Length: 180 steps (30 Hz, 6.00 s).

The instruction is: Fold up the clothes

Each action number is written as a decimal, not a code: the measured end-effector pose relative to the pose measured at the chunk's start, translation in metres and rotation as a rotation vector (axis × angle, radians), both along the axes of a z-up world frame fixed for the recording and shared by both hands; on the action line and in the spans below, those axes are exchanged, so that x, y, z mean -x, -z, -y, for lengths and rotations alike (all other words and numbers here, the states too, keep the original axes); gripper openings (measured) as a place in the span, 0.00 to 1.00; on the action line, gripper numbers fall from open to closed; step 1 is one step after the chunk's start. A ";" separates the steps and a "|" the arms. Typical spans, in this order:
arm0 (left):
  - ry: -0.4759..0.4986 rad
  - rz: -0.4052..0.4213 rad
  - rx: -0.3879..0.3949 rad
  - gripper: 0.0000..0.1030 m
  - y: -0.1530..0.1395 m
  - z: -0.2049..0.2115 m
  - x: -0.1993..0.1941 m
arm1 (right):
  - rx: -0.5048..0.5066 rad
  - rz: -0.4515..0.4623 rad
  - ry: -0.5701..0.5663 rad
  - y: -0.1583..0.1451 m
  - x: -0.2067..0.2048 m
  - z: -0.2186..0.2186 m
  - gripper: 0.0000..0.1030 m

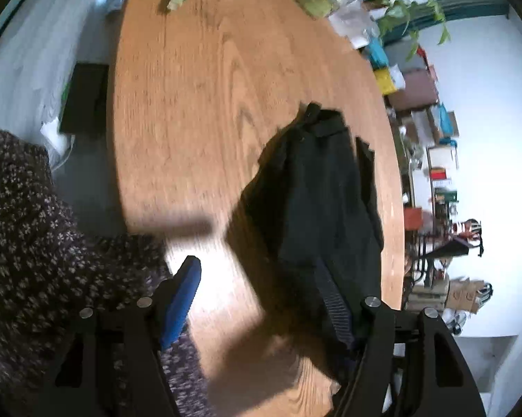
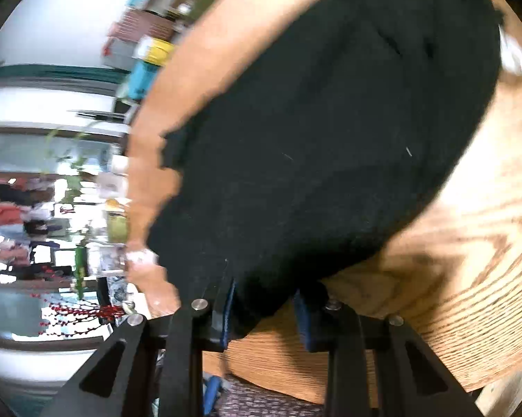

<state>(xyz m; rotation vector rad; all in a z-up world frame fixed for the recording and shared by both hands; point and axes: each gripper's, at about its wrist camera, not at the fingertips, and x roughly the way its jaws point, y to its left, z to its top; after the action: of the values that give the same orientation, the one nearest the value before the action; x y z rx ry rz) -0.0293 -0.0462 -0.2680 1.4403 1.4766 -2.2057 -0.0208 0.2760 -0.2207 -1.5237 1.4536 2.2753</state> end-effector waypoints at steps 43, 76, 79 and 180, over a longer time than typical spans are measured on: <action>0.042 -0.006 -0.363 0.74 0.036 -0.022 0.028 | 0.243 -0.038 0.232 0.039 -0.018 -0.047 0.90; -0.017 -0.087 -0.341 0.75 0.040 -0.092 0.052 | 0.473 -0.269 0.015 0.030 0.057 -0.060 0.21; 0.038 -0.085 -0.266 0.38 0.028 -0.095 0.065 | 0.478 -0.270 0.014 0.035 0.048 -0.067 0.22; 0.570 0.012 -0.035 0.68 -0.096 -0.016 0.169 | -0.106 -0.301 -0.078 -0.080 -0.028 -0.115 0.72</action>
<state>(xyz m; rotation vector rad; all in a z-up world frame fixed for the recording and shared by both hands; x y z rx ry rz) -0.1987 -0.0301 -0.1720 2.0899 1.2082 -2.4596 0.0072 0.3907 -0.1407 -1.2740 1.3260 2.6753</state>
